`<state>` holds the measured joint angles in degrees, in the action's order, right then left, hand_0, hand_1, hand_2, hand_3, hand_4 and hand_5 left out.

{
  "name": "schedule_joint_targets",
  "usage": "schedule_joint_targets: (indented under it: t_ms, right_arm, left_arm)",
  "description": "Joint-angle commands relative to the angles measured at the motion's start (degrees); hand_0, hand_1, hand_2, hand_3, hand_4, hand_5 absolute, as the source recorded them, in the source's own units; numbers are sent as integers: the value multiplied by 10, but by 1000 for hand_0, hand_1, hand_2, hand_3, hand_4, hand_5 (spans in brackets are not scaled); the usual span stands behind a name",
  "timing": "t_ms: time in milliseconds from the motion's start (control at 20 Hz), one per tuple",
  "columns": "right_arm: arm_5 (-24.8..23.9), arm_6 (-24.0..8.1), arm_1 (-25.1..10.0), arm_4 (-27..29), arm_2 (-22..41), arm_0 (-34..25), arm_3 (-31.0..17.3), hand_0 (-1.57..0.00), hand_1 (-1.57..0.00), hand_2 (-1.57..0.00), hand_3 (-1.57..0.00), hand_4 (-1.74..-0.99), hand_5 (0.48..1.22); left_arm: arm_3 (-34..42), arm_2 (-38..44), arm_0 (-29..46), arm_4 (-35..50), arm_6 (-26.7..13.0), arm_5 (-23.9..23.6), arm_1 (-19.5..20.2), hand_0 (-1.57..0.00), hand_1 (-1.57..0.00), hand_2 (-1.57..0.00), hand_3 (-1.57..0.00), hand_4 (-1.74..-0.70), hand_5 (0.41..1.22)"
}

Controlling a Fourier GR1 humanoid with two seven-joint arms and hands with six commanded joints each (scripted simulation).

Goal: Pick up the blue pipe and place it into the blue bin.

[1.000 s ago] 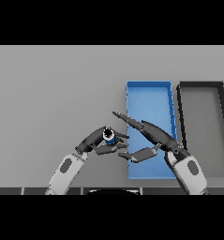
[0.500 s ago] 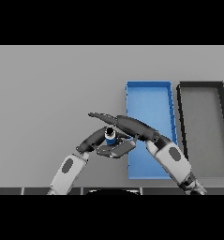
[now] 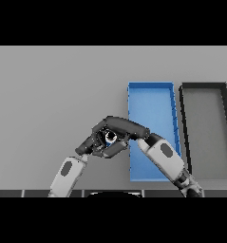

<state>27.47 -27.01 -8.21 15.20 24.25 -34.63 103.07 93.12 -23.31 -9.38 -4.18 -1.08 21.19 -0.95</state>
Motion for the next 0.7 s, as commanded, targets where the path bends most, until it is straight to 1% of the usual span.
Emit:
schedule_joint_targets:
  t_ms: [0, 50, 100, 150, 200, 250, 300, 350, 400, 500, 550, 600, 650]
  right_arm:
    - [-8, 1, 5, 4, 4, 5, 5, -1215, -1215, -1233, -1021, -1581, 650]
    - [-11, 2, 7, 12, 6, 7, 4, -1286, -1287, -1300, -1102, -1606, 765]
    - [-14, 14, 8, 12, 8, 4, -5, -1343, -1343, -1354, -1186, -1628, 856]
    - [-11, 17, 4, 15, 11, 4, -4, -1389, -1389, -1398, -1250, -1648, 929]
    - [-12, 24, 2, 6, 18, 7, -4, -1425, -1425, -1432, -1304, -1665, 987]
    - [-12, 40, -6, 3, 17, 8, -6, -1454, -1454, -1460, -1357, -1680, 1034]
    - [-12, 40, -8, 2, 21, 7, -2, -1478, -1478, -1482, -1400, -1692, 1071]
    - [-18, 42, -4, 3, 29, 7, 2, -1496, -1496, -1500, -1434, -1702, 1101]
    - [-23, 49, -4, 3, 29, 7, 1, -1511, -1511, -1514, -1462, -1710, 1125]
    - [-39, 41, -6, 10, 26, 11, 14, -1533, -1533, -1535, -1501, -1721, 1160]
    - [-45, 40, -3, 7, 23, 7, 8, -1540, -1540, -1542, -1515, -1725, 1172]
    - [-50, 42, 0, 0, 23, 7, 7, -1547, -1547, -1548, -1526, -1728, 1182]
    - [-51, 55, -1, -7, 26, 10, 6, -1551, -1551, -1552, -1535, -1731, 1190]
  left_arm:
    - [2, 3, 1, 11, 6, 4, -4, -1571, -1571, -1571, -1523, -1677, 1221]
    - [3, 5, 1, 22, 13, 7, -8, -1571, -1571, -1571, -1532, -1690, 1221]
    - [3, 7, -3, 27, 8, 8, -10, -1571, -1571, -1571, -1502, -1699, 1221]
    - [4, 4, 2, 28, 13, 9, -9, -1571, -1571, -1571, -1490, -1707, 1221]
    - [1, 6, 1, 31, 15, 13, -8, -1571, -1571, -1571, -1464, -1713, 1221]
    - [1, 8, -4, 31, 3, 13, -9, -1571, -1571, -1571, -1441, -1718, 1221]
    - [2, 6, -1, 27, 11, 10, -9, -1571, -1571, -1571, -1437, -1722, 1221]
    - [1, 6, -5, 25, 21, 8, -10, -1571, -1571, -1571, -1437, -1725, 1221]
    - [2, 6, -6, 24, 24, 7, -9, -1571, -1571, -1571, -1433, -1728, 1221]
    - [1, 8, -12, 23, 34, 5, -5, -1571, -1571, -1571, -1426, -1731, 1221]
    - [3, 8, -11, 23, 34, 2, -3, -1571, -1571, -1571, -1422, -1731, 1221]
    - [-3, 11, -18, 18, 39, -6, -1, -1571, -1571, -1571, -1424, -1730, 1221]
    - [-1, 6, -15, 0, 55, -19, 4, -1571, -1571, -1571, -1454, -1724, 1221]
